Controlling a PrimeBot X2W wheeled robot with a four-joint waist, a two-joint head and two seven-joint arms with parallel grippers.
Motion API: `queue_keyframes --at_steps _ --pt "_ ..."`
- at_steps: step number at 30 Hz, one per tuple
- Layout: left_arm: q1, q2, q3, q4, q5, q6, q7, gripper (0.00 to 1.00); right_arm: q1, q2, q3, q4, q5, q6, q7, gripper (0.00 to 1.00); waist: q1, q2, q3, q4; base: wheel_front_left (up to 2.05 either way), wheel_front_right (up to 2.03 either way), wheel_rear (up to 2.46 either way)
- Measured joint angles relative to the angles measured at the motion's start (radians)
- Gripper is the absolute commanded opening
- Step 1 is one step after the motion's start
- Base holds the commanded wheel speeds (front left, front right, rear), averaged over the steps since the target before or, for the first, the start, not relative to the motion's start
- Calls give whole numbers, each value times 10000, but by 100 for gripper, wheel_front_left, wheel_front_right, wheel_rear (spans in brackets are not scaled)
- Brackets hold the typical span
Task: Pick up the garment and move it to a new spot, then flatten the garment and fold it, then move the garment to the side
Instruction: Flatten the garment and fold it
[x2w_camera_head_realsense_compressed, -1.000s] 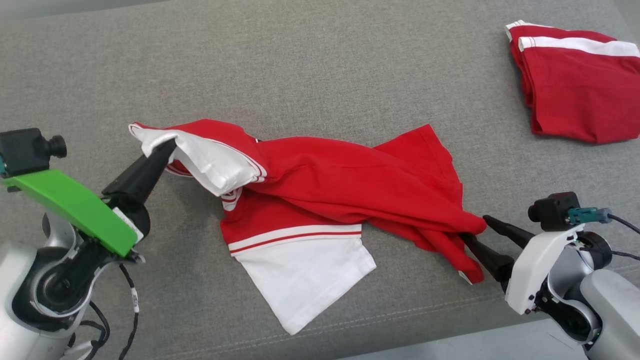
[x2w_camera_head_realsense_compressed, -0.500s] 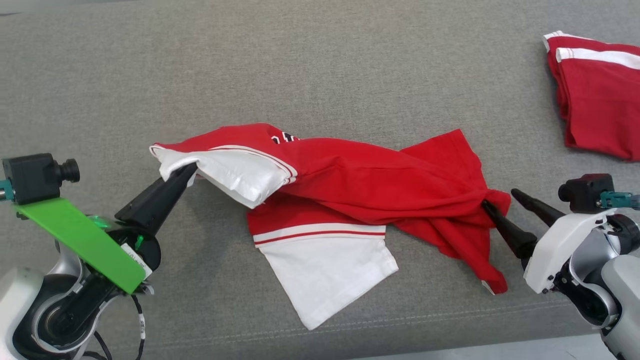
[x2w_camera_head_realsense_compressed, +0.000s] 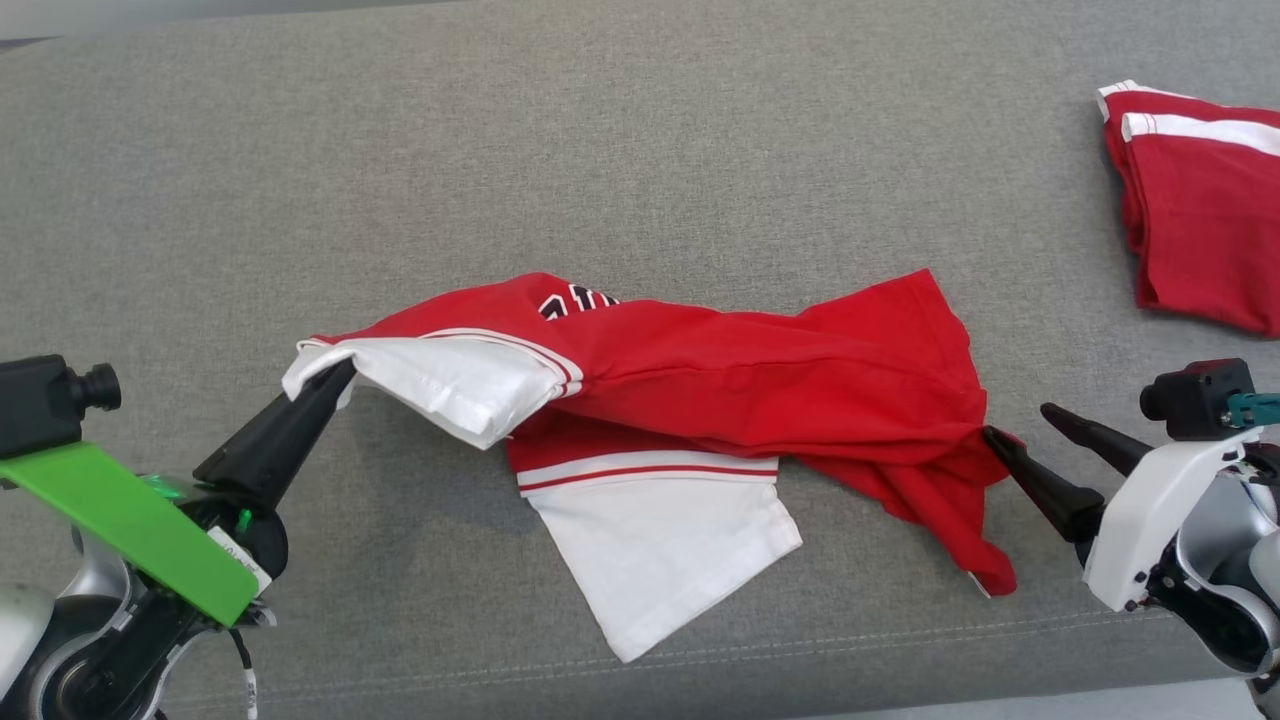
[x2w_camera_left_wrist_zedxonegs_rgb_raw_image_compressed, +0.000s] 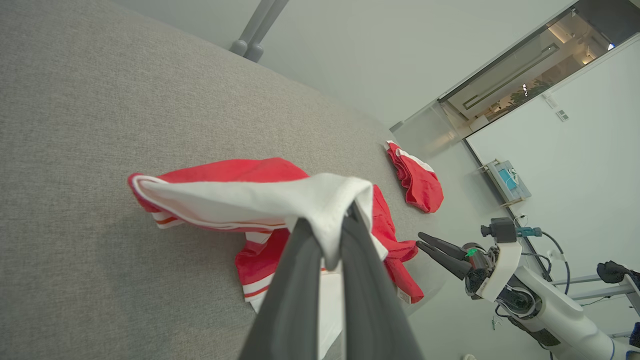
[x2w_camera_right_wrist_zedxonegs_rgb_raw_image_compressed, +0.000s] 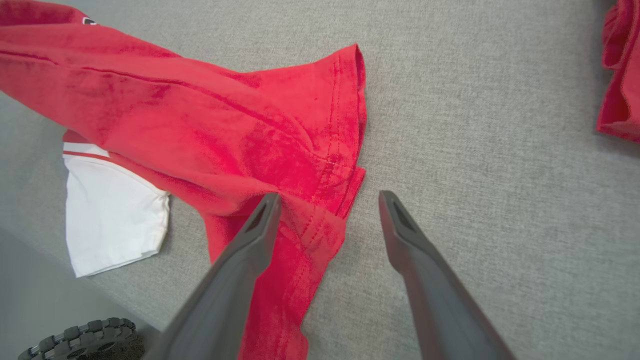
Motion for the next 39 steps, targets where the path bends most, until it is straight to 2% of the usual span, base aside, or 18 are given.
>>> queue_keyframes --at_steps 6,14,15,18,19,22,26,35,39 --pt "272 203 276 -307 -40 155 -115 0 20 -487 -527 -656 -52 -249 35 100 0 0 -54 -231 0 0 0" --pt "292 199 140 -746 -255 157 -69 0 -198 -255 -282 -355 19 -291 387 100 0 0 151 -278 0 0 0" --pt "291 201 117 -761 -255 157 -59 0 -267 -198 -230 -245 -19 -353 399 89 0 0 180 -251 0 0 0" --pt "287 201 98 -888 -255 157 -29 0 -547 50 -127 -2 -38 -353 466 87 0 0 274 -160 0 0 0" --pt "286 201 90 -901 -255 157 19 0 -649 107 -84 88 -75 -351 495 80 0 0 303 -121 0 0 0" --pt "286 203 111 -913 -253 163 17 0 -887 291 82 330 -117 -347 591 78 0 0 392 -32 0 0 0" --pt "285 203 115 -917 -253 232 17 0 -1010 545 226 608 -115 -336 629 84 0 0 459 29 0 0 0" --pt "285 203 171 -951 -253 245 2 0 -1279 769 347 1187 -217 -297 625 82 0 0 524 -7 0 0 0" --pt "285 203 169 -965 -253 245 2 0 -1455 869 424 1333 -282 -234 619 87 0 0 544 -33 0 0 0"
